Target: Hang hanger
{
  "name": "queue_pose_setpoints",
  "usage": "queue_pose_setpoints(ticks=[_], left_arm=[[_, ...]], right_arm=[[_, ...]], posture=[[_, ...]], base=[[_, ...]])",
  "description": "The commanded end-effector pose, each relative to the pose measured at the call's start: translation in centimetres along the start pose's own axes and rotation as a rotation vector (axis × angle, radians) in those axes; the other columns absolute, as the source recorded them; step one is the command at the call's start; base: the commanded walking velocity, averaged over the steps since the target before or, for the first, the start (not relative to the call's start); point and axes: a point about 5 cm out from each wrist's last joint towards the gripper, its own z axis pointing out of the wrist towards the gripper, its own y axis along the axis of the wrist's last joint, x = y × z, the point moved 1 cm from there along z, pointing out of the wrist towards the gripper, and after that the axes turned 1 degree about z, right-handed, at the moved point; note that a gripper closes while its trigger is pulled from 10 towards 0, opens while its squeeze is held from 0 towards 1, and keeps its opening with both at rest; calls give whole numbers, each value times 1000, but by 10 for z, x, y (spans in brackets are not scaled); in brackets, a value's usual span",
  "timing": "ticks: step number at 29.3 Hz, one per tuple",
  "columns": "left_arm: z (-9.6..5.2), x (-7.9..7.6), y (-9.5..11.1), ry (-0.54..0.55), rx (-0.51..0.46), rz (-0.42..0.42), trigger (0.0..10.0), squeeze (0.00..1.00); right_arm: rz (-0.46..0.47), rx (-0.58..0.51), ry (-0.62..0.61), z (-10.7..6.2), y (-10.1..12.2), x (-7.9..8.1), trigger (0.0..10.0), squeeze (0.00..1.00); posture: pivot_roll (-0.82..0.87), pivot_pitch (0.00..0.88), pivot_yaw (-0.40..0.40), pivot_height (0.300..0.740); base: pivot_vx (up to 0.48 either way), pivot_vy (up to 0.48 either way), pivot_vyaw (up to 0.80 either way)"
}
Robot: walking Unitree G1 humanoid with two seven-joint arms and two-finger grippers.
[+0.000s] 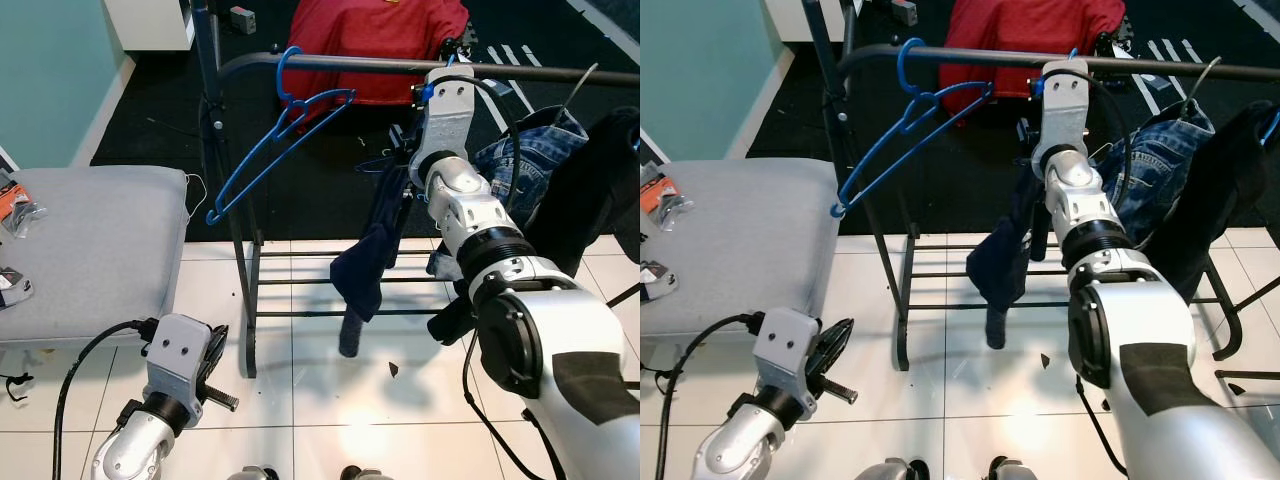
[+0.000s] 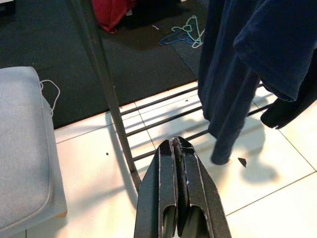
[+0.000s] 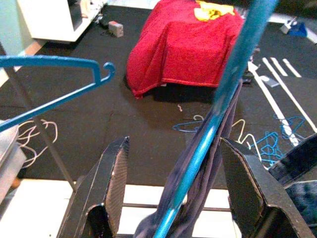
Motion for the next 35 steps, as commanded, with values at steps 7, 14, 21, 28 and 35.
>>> queue_pose_setpoints(ticks=[7, 14, 21, 28, 35], left_arm=[[-2, 2, -2, -20, 28, 13, 10000, 0], [0, 1, -3, -27, 28, 15, 10000, 0], [2, 0, -3, -39, 31, 15, 10000, 0], [5, -1, -4, -49, 34, 17, 10000, 0], [12, -3, -5, -67, 33, 13, 10000, 0]], right_arm=[[5, -31, -35, 2, 12, 4, 10000, 0], [33, -1, -41, 2, 9, 4, 0, 0], [85, 34, -52, 2, 2, 2, 0, 0], [87, 35, -58, 2, 2, -1, 0, 0], [92, 31, -55, 1, 2, -2, 0, 0]], posture=[[131, 256, -7, 740], [127, 244, -12, 740], [129, 227, -15, 740], [130, 210, -13, 740], [109, 173, -15, 740]], base=[[0, 0, 0], [0, 0, 0], [0, 0, 0], [0, 0, 0], [0, 0, 0]])
